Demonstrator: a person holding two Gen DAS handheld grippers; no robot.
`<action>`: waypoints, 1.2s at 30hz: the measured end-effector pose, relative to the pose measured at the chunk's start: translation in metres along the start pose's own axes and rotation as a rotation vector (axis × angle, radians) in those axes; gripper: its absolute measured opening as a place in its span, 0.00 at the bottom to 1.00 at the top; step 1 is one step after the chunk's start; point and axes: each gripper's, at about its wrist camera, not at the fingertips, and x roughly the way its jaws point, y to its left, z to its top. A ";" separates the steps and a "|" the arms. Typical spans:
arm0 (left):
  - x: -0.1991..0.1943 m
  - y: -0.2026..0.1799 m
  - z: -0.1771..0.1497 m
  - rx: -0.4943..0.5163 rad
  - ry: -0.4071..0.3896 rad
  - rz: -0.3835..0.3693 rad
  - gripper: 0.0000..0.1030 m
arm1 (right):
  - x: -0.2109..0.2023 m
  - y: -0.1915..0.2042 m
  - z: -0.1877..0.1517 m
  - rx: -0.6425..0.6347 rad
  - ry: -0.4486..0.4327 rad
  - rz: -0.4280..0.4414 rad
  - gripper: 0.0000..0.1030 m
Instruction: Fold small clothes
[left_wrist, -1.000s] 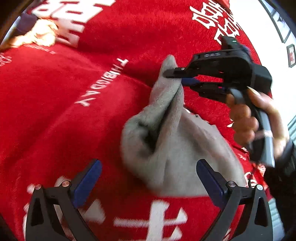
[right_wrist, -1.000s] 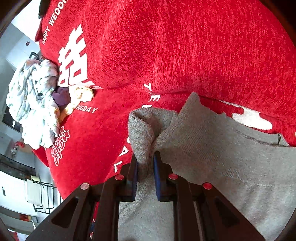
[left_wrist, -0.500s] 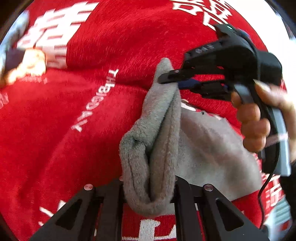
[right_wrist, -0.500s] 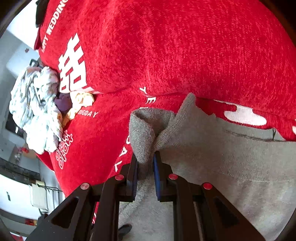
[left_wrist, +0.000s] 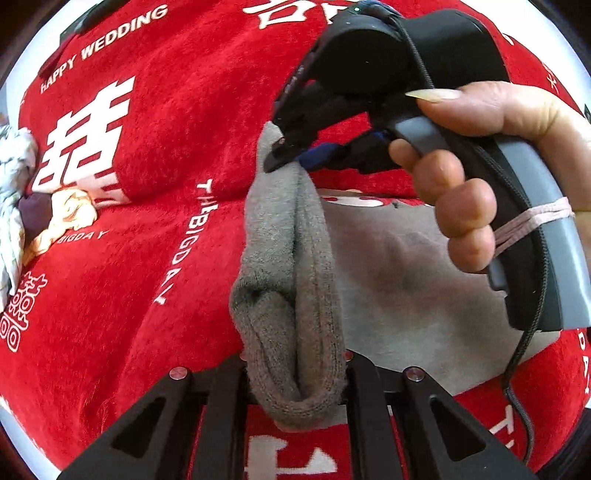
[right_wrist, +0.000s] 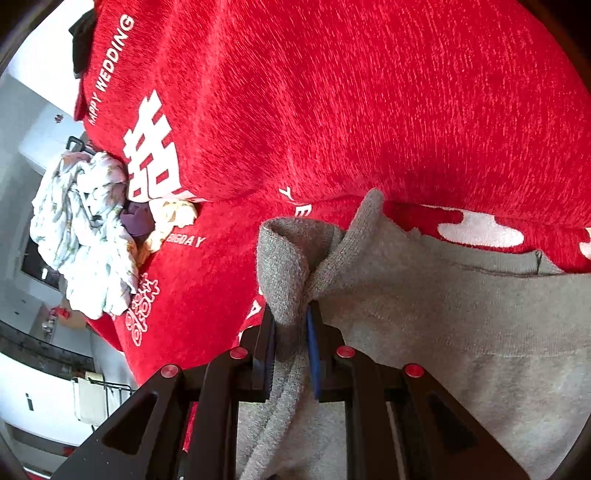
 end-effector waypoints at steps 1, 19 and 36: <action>0.000 -0.004 0.001 0.010 0.002 0.005 0.11 | -0.003 -0.002 0.000 0.005 -0.005 0.003 0.16; -0.004 -0.067 0.031 0.088 0.091 0.058 0.11 | -0.057 -0.049 0.003 0.033 -0.023 0.049 0.16; 0.002 -0.168 0.031 0.172 0.127 0.059 0.11 | -0.122 -0.131 -0.013 0.059 -0.069 0.105 0.16</action>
